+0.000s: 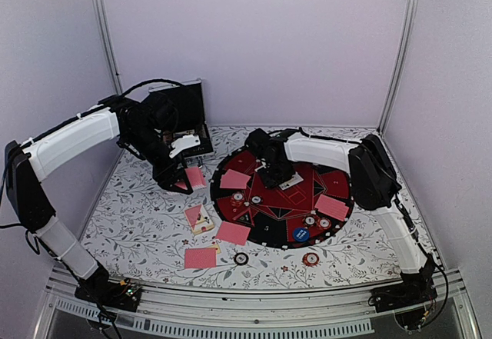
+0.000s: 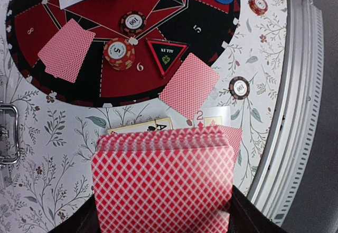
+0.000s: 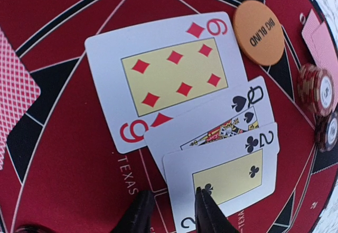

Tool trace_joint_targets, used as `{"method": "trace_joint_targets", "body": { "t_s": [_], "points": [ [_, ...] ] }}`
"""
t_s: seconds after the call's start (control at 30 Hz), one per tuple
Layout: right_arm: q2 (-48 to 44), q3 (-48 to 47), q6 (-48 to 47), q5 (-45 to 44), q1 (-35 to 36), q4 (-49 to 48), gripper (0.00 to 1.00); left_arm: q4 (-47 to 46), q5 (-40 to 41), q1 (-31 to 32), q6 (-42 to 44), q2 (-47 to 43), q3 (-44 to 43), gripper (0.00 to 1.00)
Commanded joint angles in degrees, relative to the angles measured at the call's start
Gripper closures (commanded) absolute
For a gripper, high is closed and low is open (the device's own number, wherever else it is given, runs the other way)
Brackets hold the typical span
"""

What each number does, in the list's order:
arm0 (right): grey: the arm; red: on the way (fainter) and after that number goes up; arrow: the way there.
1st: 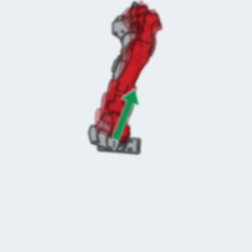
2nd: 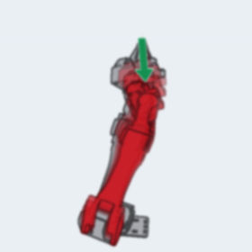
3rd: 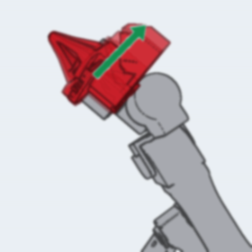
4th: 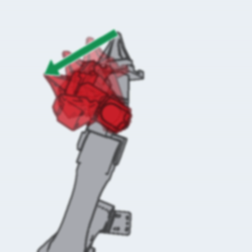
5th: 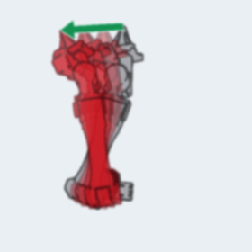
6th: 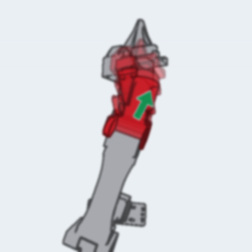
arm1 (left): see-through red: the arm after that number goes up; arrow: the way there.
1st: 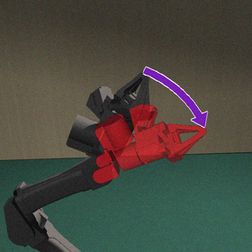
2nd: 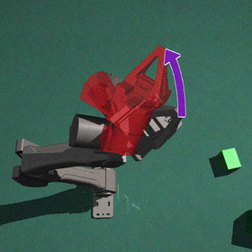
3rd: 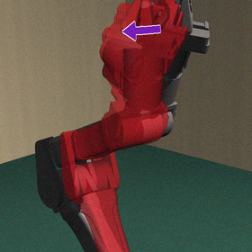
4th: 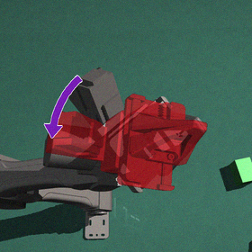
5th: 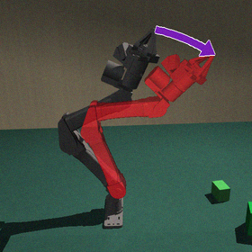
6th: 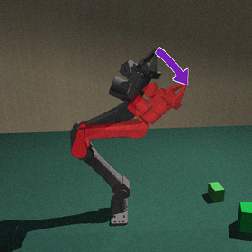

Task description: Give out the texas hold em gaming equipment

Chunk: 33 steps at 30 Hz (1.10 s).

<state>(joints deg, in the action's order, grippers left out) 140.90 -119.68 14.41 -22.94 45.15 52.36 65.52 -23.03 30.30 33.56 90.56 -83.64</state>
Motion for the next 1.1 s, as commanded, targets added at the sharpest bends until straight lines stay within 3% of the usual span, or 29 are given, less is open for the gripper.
{"method": "trace_joint_targets", "body": {
  "t_s": [0.0, 0.23, 0.3, 0.33, 0.5, 0.57, 0.7, 0.8, 1.07],
  "points": [
    [-4.5, 0.7, 1.0, 4.6, -1.3, -0.6, 0.61, 0.6, -0.6, -0.6, -0.3, -1.2, -1.4, 1.0],
    [-13.4, 1.3, 2.3, 14.5, -3.1, -3.9, 0.27, 0.4, -0.9, -0.6, -0.4, -1.2, -1.2, 1.0],
    [-16.8, 1.6, 2.9, 17.9, -3.6, -5.7, 0.05, 0.3, -1.3, -0.6, -0.6, -1.3, -1.1, 1.0],
    [-18.1, 2.4, 3.7, 20.7, -4.5, -7.3, 0.02, 0.2, -1.5, -0.6, -0.6, -1.3, -1.0, 1.0],
    [-28.7, 20.2, 15.7, 47.7, -12.2, -29.1, 0.01, -0.1, -1.9, -0.5, -1.0, -1.3, -0.6, 1.0],
    [-33.2, 27.9, 20.1, 53.5, -12.5, -39.6, 0.01, -0.2, -1.4, -0.5, -1.0, -1.5, -0.3, 1.0],
    [-31.7, 25.7, 23.0, 58.1, -9.6, -39.8, 0.01, -1.7, -1.3, -0.5, -1.5, -2.7, 0.7, 1.0],
    [-29.3, 27.1, 26.1, 62.3, -6.8, -45.0, 0.01, -2.5, -1.5, -0.5, -1.6, -3.3, 1.4, 1.0],
    [-20.7, 23.7, 34.3, 65.6, -0.6, -51.8, 0.01, -3.2, 0.2, -0.4, -1.3, -3.4, 1.8, 1.0]
  ]
}}
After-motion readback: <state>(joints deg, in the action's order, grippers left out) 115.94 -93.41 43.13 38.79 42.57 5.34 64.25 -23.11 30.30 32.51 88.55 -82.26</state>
